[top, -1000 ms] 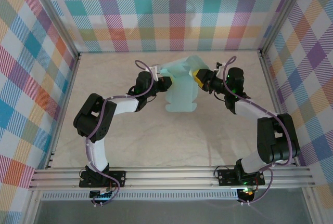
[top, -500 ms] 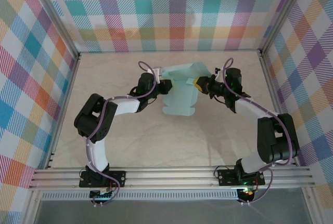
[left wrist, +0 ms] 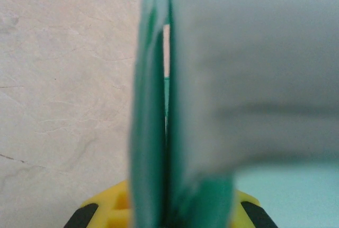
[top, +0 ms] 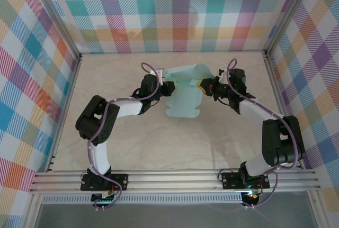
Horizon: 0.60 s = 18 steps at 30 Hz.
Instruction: Fold the paper box
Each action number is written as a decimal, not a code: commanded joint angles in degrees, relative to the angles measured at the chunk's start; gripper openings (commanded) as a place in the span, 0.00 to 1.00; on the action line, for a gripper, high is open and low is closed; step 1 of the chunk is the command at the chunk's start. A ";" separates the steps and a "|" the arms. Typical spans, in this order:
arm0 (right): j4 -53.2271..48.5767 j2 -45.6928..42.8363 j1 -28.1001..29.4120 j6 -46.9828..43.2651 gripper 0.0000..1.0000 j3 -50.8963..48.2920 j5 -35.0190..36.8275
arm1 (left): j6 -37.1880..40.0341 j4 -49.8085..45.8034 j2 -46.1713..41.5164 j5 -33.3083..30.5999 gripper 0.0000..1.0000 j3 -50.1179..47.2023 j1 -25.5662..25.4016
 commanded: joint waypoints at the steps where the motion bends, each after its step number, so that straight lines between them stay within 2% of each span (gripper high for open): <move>1: -0.44 -0.61 0.40 -1.17 0.25 1.96 -1.00 | 1.16 -0.03 -0.28 -0.51 0.00 0.60 -0.24; 3: -1.54 -1.15 0.38 -2.04 0.49 2.05 -0.23 | 0.74 -0.04 -0.27 -0.85 0.00 0.64 -0.19; 5: -4.33 -2.18 0.32 -3.98 0.59 2.38 1.37 | -0.13 -0.83 -0.19 -1.67 0.00 0.89 0.06; 8: -10.79 -4.91 0.14 -7.82 0.65 3.42 4.94 | -1.92 -2.94 0.26 -3.36 0.00 1.36 0.79; 12: -22.61 -9.88 0.05 -15.14 0.71 6.90 13.53 | -2.34 -2.64 0.00 -5.62 0.00 0.50 1.43; 18: -34.20 -11.45 1.67 -22.70 0.72 15.47 20.76 | 3.58 -4.95 -0.53 -11.28 0.00 0.54 1.43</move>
